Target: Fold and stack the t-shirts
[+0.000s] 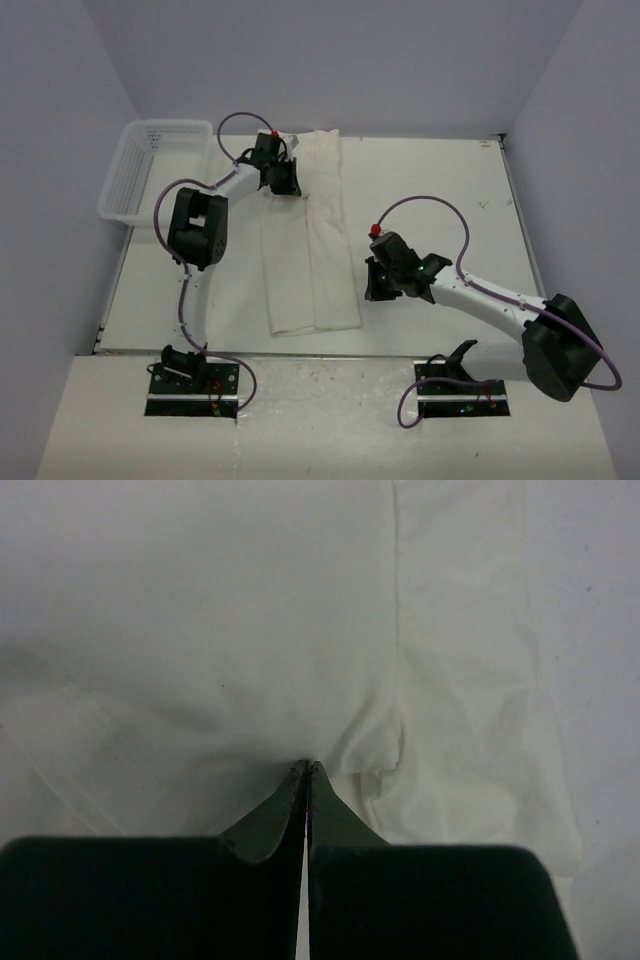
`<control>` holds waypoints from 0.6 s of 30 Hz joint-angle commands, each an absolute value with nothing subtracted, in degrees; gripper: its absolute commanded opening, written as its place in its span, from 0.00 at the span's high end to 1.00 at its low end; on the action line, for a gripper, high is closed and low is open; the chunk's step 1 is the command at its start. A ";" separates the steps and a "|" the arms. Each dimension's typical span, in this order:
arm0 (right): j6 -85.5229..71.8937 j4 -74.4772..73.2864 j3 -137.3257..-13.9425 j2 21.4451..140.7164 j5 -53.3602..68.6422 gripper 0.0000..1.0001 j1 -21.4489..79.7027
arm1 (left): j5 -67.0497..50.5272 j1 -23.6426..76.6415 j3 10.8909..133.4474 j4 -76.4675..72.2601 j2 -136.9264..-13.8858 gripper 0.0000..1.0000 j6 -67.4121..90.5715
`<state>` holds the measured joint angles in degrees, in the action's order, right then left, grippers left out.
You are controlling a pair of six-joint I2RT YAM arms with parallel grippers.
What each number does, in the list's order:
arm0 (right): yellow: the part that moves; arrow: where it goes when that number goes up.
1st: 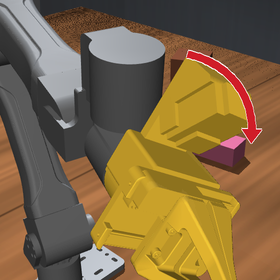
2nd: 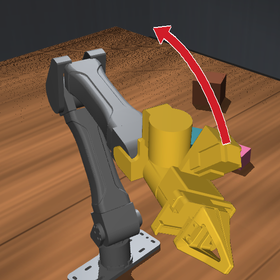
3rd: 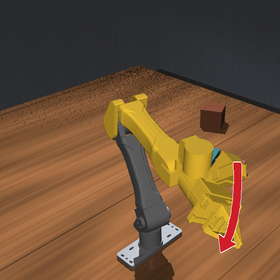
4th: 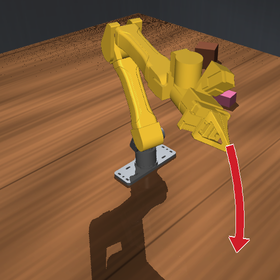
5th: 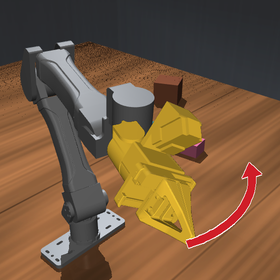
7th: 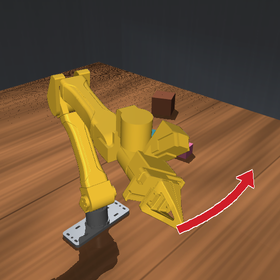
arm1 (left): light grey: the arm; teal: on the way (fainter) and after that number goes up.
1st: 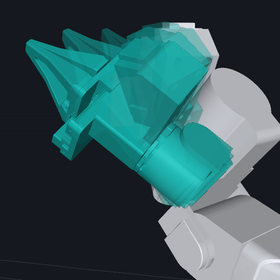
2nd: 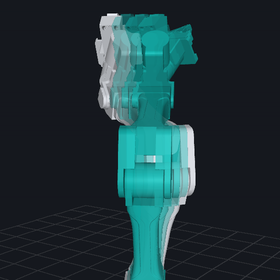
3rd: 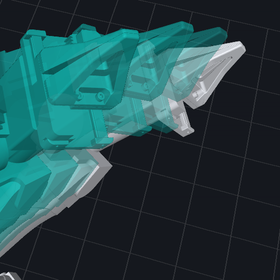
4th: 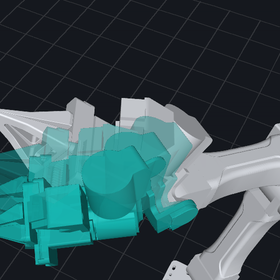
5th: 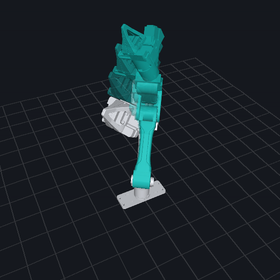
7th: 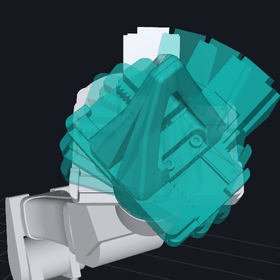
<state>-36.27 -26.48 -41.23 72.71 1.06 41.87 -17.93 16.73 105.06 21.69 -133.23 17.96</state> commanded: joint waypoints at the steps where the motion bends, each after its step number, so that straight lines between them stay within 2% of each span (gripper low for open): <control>1: -37.09 -23.56 -40.43 71.19 2.72 1.00 40.79 | -17.85 16.70 100.12 18.37 -130.88 1.00 17.75; 5: -37.44 -22.68 -40.43 72.24 3.69 1.00 40.34 | -15.47 16.70 95.63 17.84 -126.40 1.00 17.49; 6: -37.35 -21.89 -40.34 72.51 4.04 0.96 40.25 | -14.42 16.70 94.84 18.10 -125.52 1.00 17.49; 7: -37.35 -21.45 -40.25 73.12 5.09 0.75 40.17 | -14.41 16.70 94.40 17.93 -124.29 1.00 17.49; 10: -37.70 -19.69 -39.64 73.91 6.06 0.48 39.99 | -14.41 16.70 94.04 17.84 -119.28 0.99 18.19; 11: -37.71 -18.90 -38.77 74.35 7.80 0.46 39.82 | -14.68 16.79 94.57 17.75 -116.66 0.96 18.45; 15: -38.93 -13.12 -35.60 75.32 12.03 0.47 39.38 | -18.27 16.96 98.43 19.32 -113.12 0.63 19.07; 18: -40.25 -9.42 -32.00 74.45 14.06 0.49 39.46 | -20.99 17.05 103.00 22.05 -113.29 0.59 19.07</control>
<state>-38.26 -15.31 -34.33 74.83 10.09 39.59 -17.21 16.69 97.84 20.62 -116.44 18.92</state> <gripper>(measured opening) 0.519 0.395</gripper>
